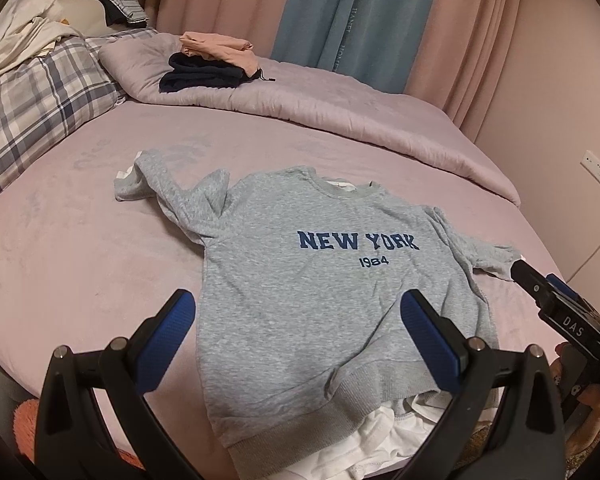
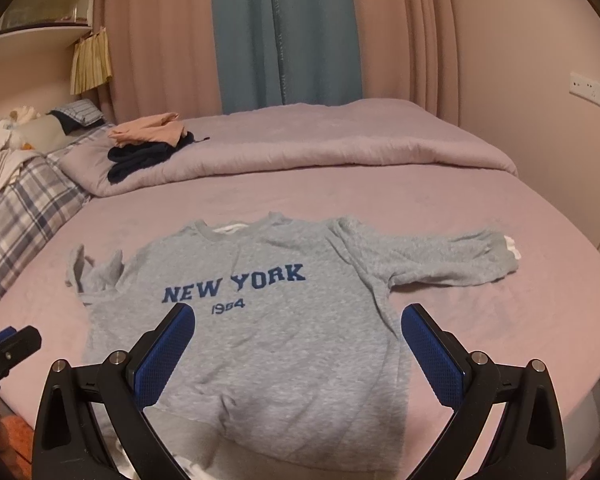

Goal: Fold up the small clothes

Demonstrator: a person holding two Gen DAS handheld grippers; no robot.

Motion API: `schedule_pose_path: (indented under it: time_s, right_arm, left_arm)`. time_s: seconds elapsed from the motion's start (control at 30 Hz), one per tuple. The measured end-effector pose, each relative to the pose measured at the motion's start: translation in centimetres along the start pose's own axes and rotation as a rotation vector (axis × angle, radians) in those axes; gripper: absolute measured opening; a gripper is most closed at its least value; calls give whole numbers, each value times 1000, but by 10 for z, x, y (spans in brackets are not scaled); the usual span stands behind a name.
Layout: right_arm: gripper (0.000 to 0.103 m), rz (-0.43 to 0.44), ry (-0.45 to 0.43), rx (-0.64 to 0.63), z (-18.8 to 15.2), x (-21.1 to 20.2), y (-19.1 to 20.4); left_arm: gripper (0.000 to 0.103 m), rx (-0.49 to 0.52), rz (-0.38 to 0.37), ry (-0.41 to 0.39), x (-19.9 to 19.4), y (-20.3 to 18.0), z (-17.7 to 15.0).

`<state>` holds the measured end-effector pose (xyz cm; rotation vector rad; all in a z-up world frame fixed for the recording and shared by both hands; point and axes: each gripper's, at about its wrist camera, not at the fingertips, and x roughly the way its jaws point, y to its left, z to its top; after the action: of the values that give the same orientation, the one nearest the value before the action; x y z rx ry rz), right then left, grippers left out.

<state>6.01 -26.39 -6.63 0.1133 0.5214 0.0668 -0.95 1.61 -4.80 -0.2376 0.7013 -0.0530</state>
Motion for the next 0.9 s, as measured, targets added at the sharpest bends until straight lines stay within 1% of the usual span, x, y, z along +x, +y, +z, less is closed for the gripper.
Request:
schedule_pose_path:
  time_s: [0.9]
  right_arm:
    - [103,5,-2,16,2,-1,-3]
  left_arm:
    - [102,-34,3,21,1,11,-1]
